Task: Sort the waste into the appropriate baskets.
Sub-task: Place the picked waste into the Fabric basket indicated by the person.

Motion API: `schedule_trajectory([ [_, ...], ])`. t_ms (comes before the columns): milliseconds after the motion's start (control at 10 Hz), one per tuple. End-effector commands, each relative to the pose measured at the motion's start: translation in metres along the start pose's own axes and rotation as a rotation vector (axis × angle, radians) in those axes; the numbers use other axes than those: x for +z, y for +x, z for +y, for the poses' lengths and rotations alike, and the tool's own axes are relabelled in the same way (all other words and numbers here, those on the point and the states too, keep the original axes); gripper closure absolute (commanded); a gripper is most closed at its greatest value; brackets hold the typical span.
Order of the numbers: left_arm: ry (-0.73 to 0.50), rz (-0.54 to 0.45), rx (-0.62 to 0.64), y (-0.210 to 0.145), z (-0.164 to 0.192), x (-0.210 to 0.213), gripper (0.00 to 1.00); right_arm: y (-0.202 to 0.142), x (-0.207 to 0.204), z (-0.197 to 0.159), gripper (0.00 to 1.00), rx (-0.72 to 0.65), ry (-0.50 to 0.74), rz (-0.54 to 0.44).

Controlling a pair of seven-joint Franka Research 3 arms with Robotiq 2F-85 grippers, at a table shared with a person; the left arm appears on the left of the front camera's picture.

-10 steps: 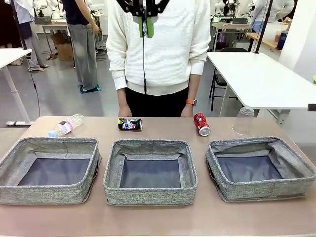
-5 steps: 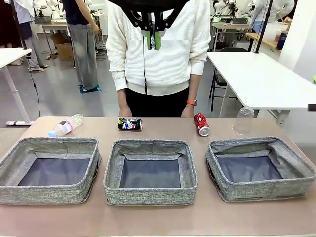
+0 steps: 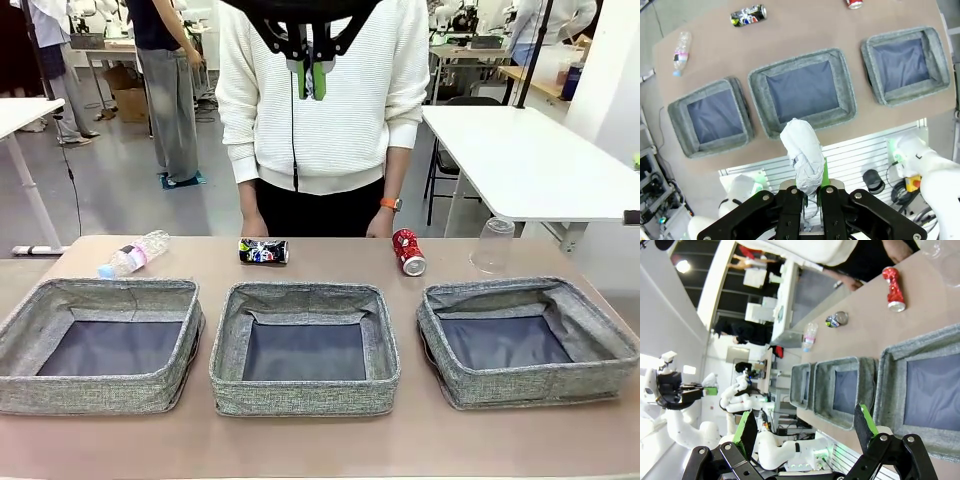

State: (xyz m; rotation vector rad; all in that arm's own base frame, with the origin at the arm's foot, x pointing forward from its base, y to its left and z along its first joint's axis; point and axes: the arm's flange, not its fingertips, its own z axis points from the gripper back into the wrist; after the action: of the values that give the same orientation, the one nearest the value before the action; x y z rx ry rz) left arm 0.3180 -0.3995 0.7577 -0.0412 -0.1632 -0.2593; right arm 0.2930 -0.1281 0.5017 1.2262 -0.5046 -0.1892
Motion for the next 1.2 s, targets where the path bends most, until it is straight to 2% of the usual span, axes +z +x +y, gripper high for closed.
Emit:
schedule_trajectory([
  [0,0.009,-0.022,0.002,-0.0051,0.0037,-0.0004,0.90,0.0023,-0.0022,0.0004,0.00,0.026,0.026,-0.013],
  [1100,0.009,-0.022,0.002,-0.0051,0.0037,-0.0004,0.90,0.0023,-0.0022,0.0004,0.00,0.026,0.026,-0.013],
])
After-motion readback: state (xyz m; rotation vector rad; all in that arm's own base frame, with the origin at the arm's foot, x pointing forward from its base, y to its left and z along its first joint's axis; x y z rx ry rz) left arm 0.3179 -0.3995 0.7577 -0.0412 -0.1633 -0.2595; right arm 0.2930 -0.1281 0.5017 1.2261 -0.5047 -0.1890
